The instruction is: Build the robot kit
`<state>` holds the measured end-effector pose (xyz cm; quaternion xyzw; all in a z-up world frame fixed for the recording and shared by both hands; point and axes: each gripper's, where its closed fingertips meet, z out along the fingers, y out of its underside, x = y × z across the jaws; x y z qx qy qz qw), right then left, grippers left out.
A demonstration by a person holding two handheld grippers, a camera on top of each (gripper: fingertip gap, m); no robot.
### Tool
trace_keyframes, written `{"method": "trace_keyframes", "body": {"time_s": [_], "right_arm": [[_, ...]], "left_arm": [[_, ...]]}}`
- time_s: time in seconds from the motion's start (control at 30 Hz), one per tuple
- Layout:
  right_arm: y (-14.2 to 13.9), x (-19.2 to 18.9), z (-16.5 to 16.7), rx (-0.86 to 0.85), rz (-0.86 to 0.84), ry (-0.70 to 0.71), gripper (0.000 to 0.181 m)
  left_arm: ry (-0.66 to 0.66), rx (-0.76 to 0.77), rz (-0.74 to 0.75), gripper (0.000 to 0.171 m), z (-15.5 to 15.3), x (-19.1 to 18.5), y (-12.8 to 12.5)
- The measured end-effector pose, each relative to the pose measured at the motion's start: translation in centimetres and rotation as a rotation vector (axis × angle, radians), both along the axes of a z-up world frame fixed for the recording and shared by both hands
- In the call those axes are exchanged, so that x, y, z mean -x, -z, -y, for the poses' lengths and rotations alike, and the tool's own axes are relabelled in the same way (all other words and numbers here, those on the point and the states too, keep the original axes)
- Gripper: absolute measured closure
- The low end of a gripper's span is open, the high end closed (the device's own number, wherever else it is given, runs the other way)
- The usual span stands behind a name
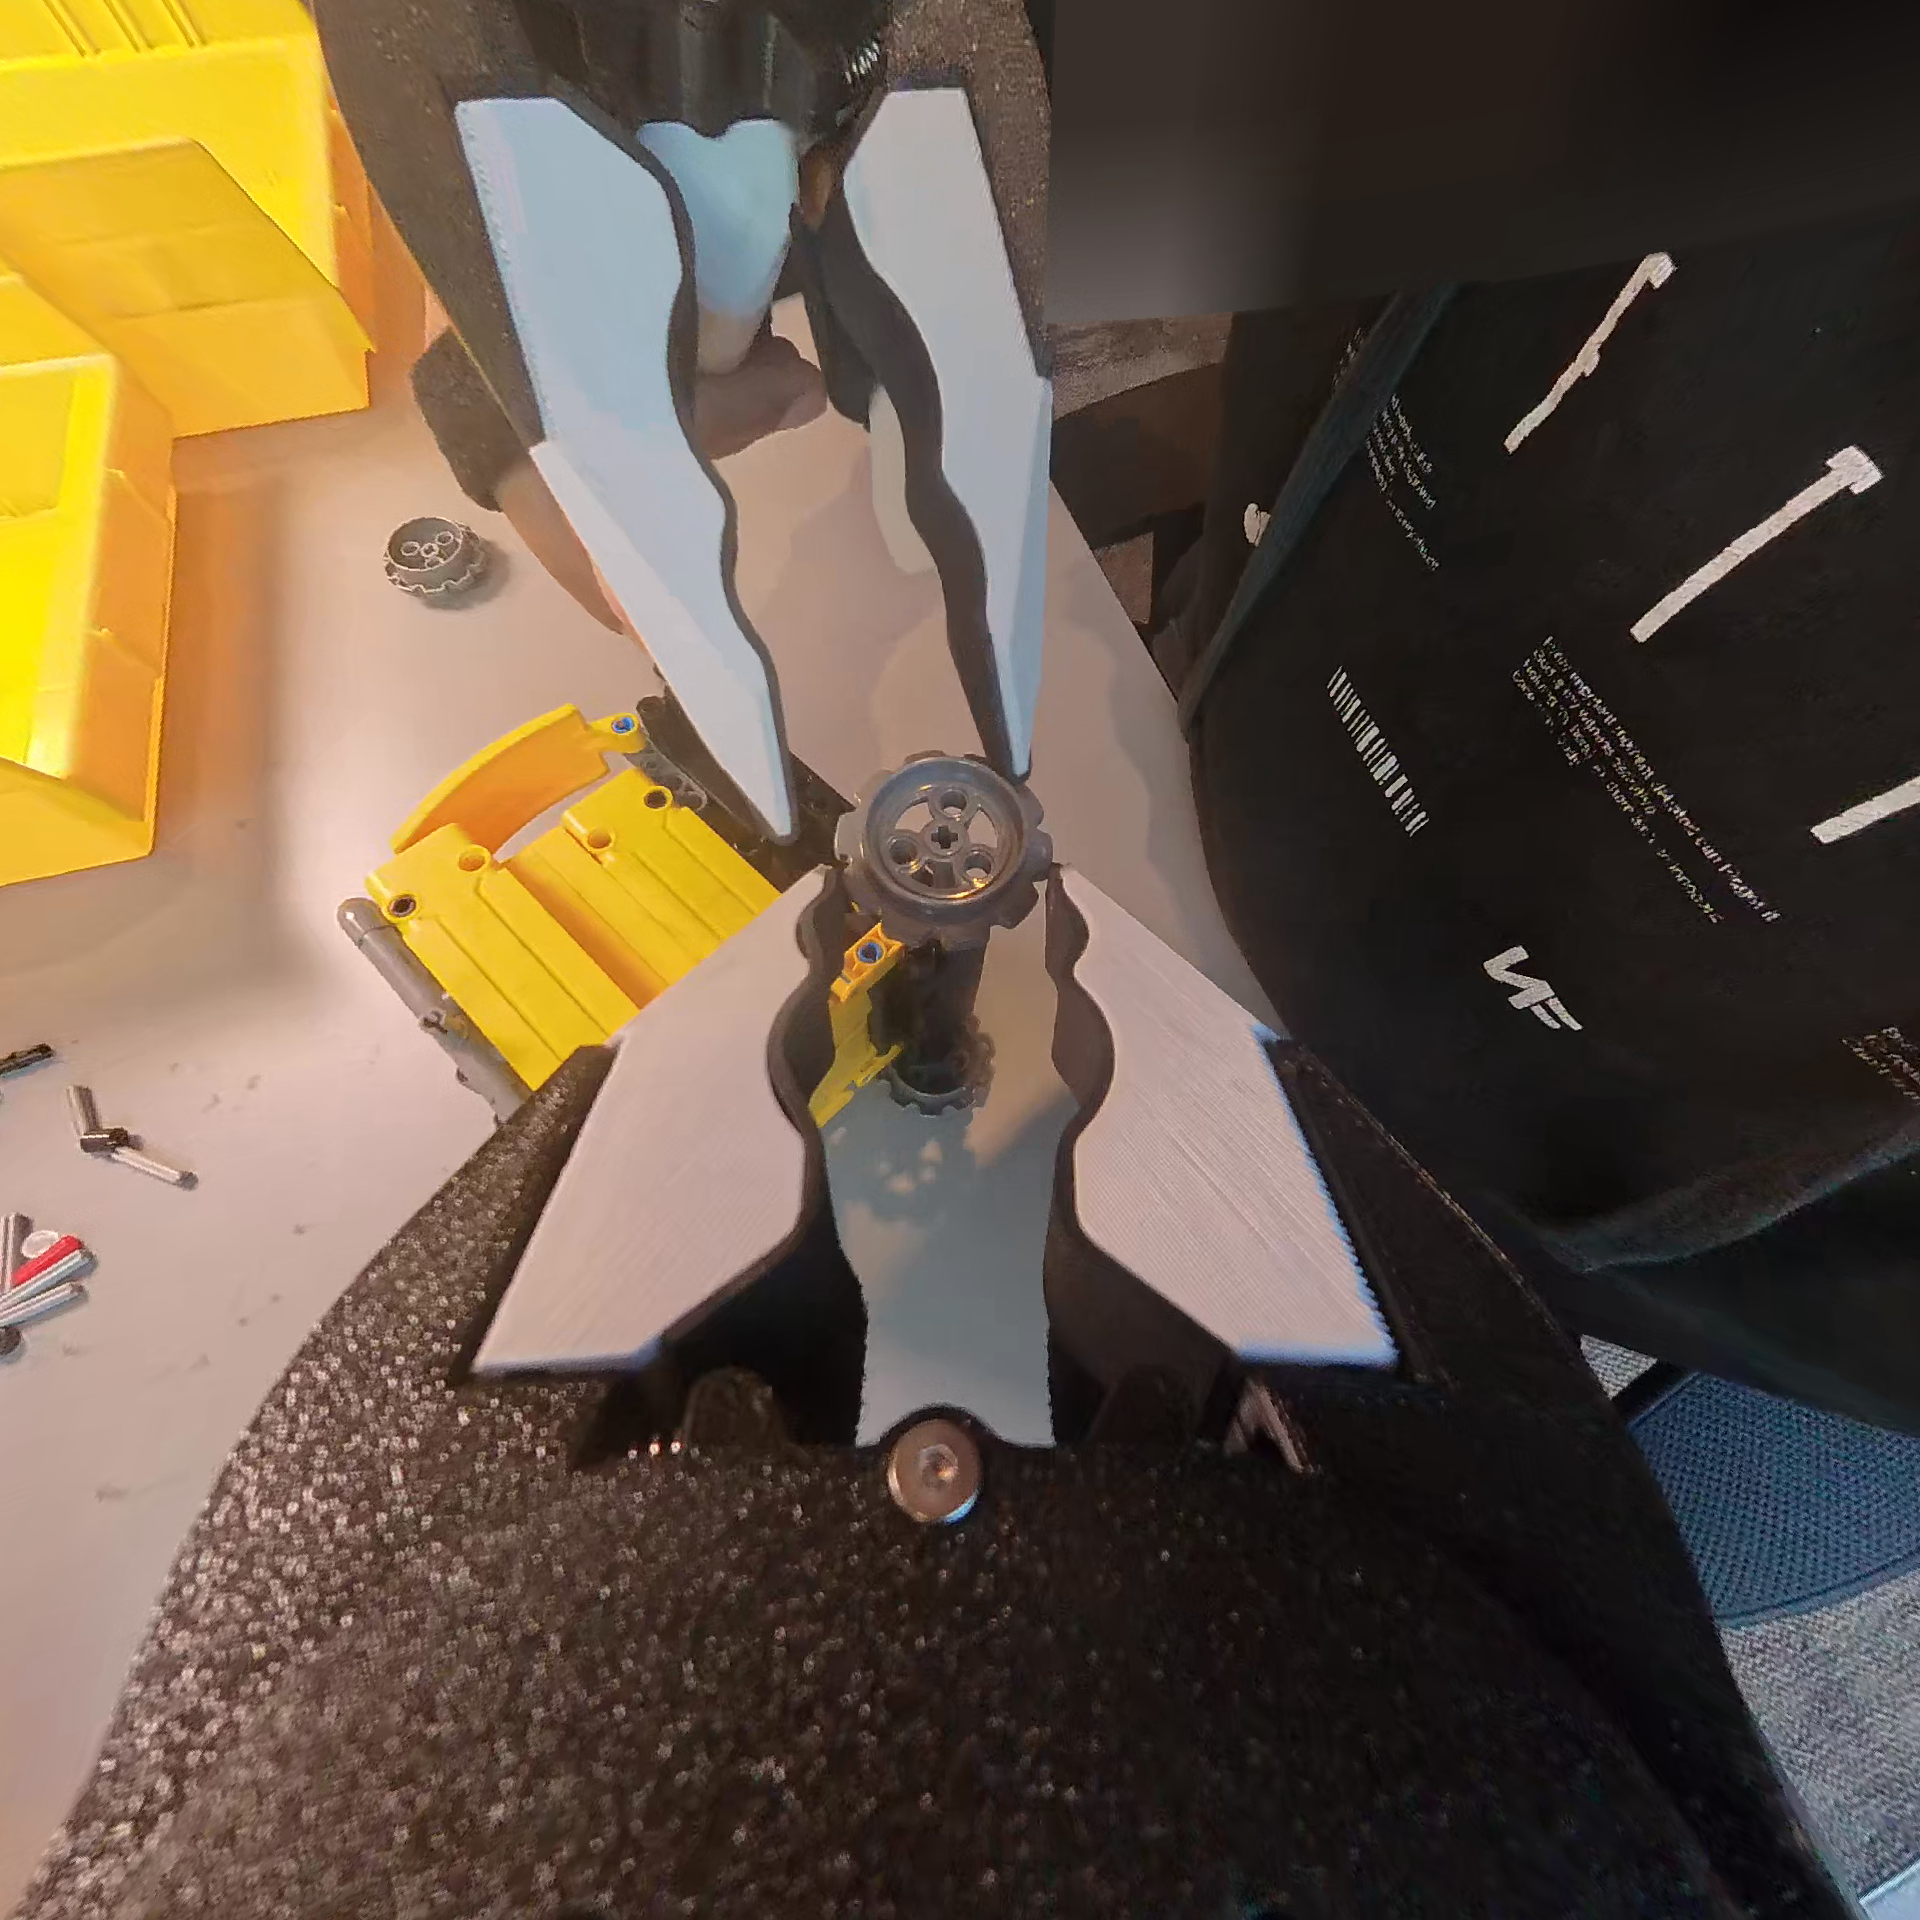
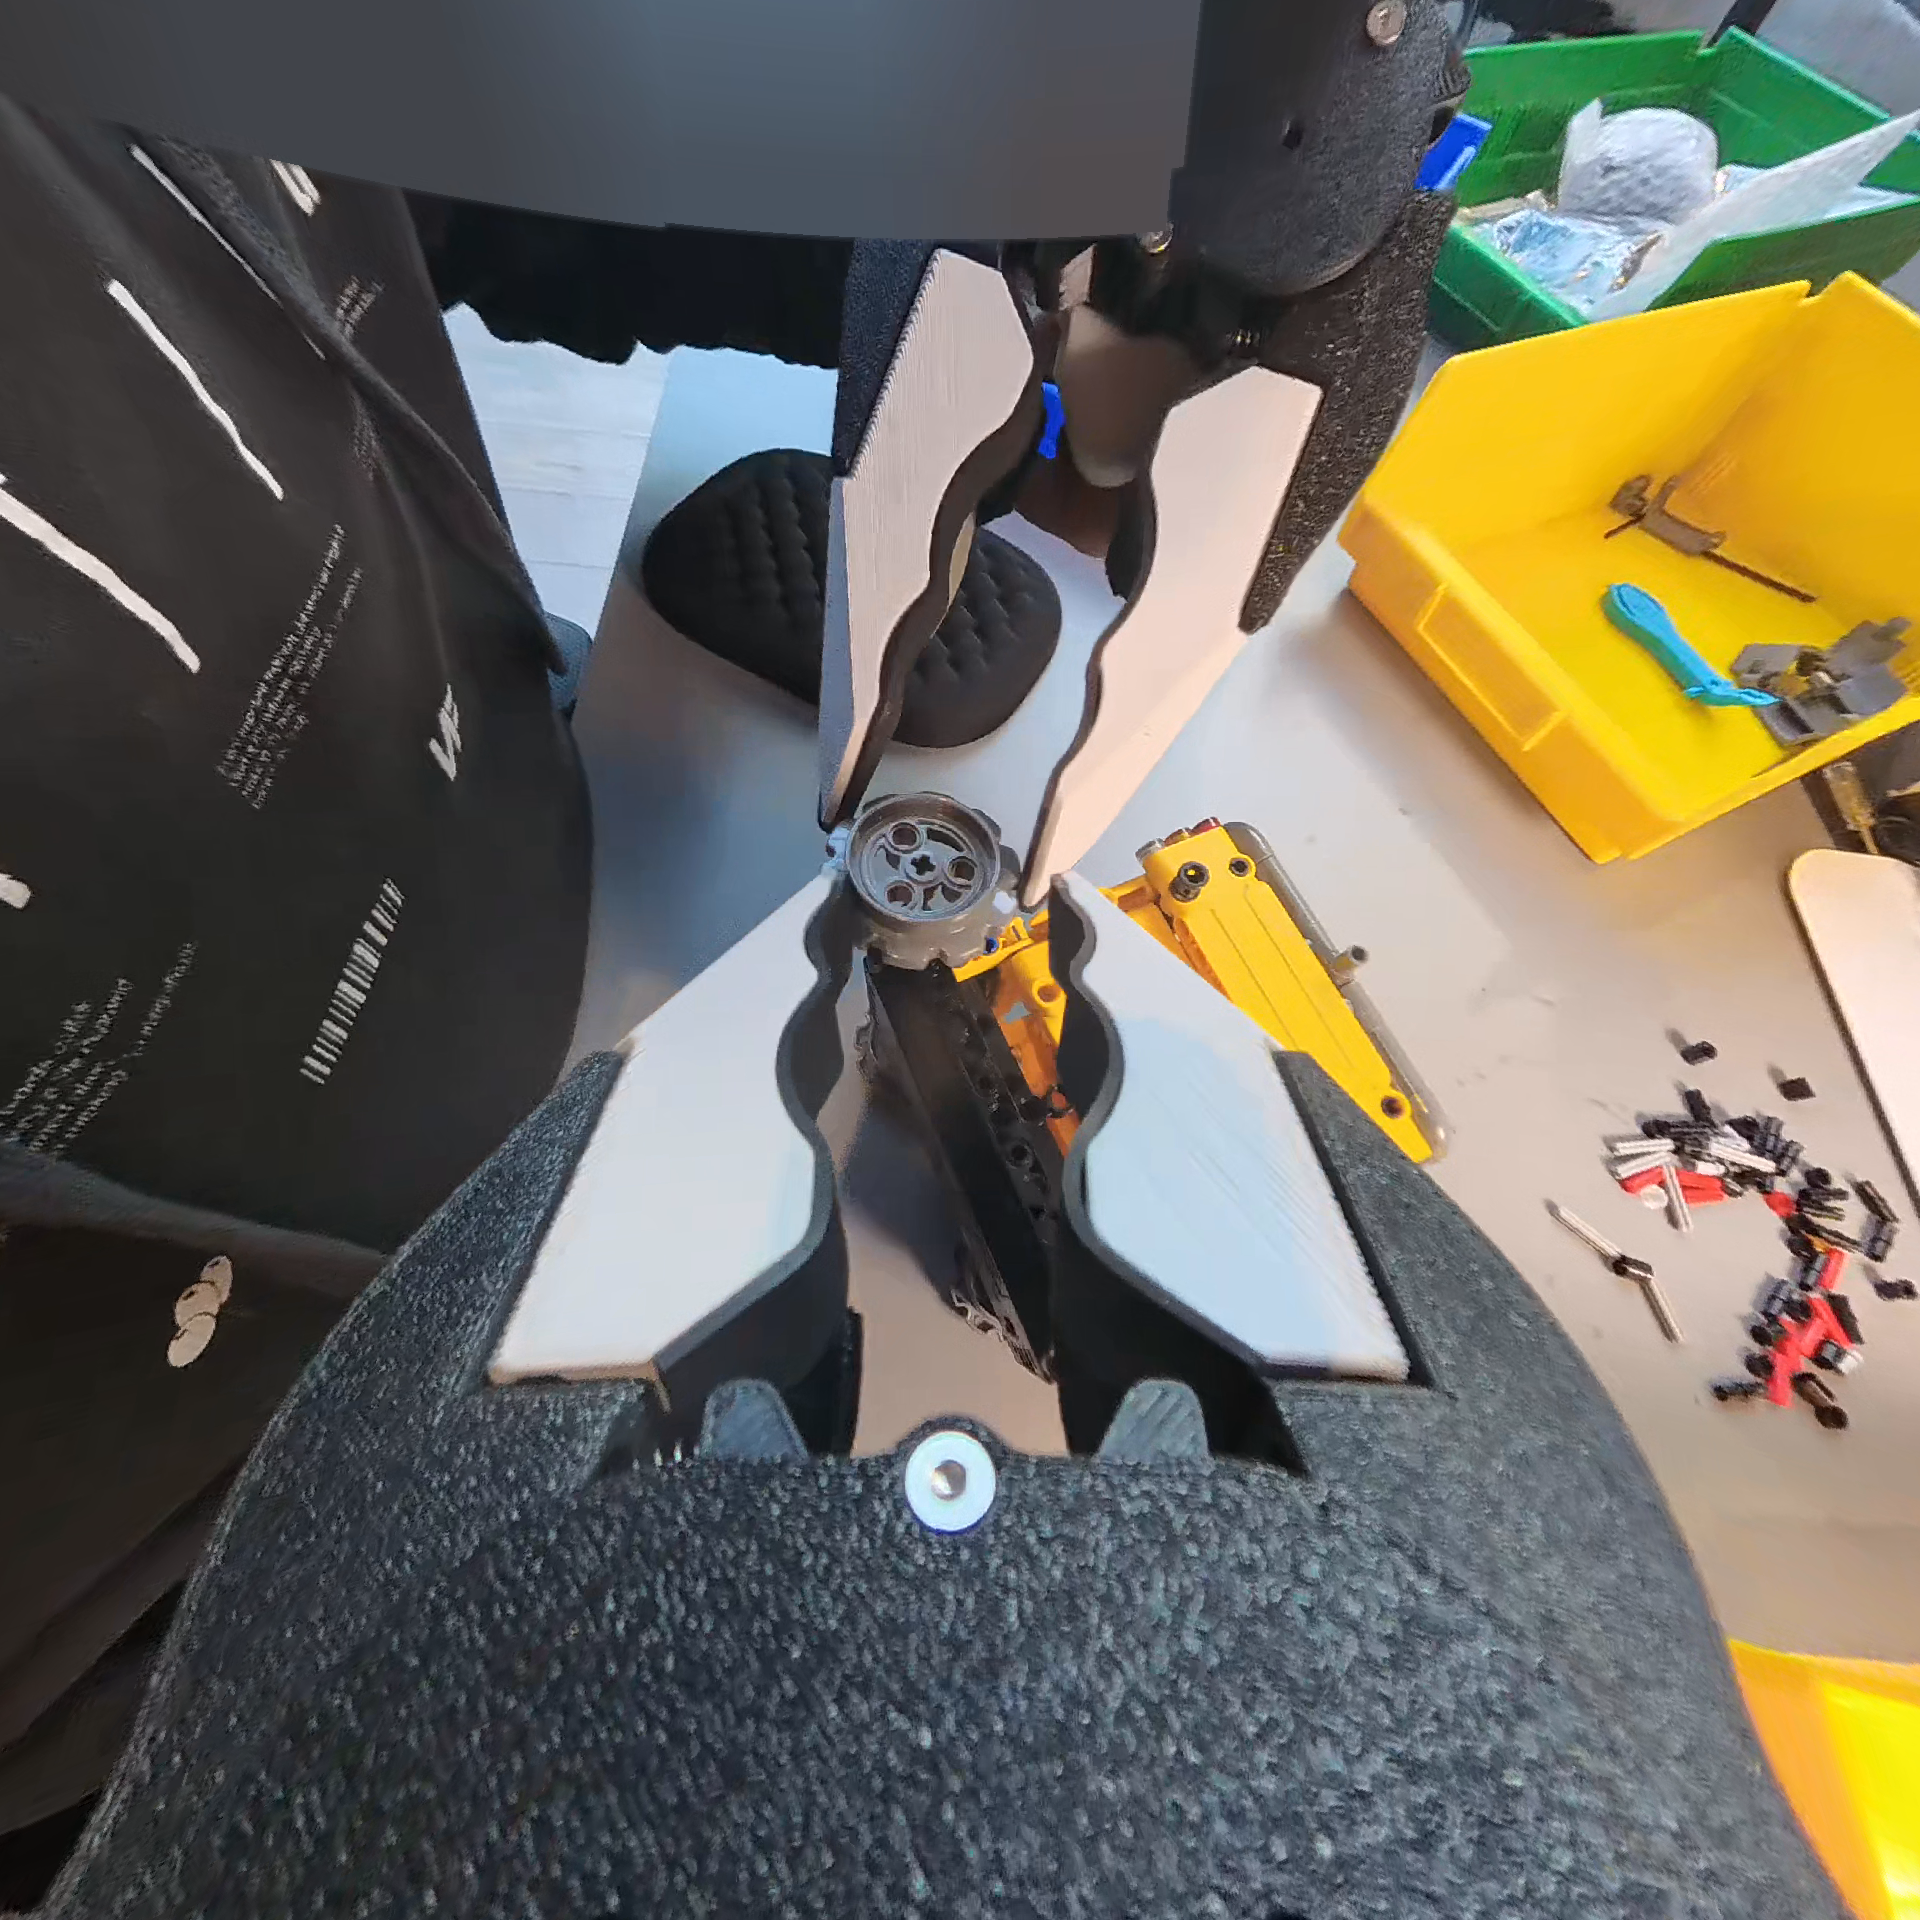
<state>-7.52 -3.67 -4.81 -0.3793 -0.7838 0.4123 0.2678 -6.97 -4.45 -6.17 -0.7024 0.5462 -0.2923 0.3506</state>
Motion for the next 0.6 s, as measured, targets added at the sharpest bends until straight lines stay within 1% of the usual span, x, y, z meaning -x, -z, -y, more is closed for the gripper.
{"method": "trace_keyframes", "body": {"time_s": [0.1,0.3,0.6], "right_arm": [[-0.04,-0.08,0.15,-0.041,0.002,0.015,0.15],[0.28,-0.37,0.56,-0.05,0.058,0.036,0.149],[0.7,-0.33,0.27,-0.062,0.081,0.064,0.15]], "left_arm": [[-0.023,-0.011,-0.028,0.135,-0.24,0.16,0.02],[-0.021,-0.014,-0.05,0.135,-0.21,0.06,0.05],[-0.029,-0.014,-0.017,0.136,-0.13,0.18,0.09]]}}
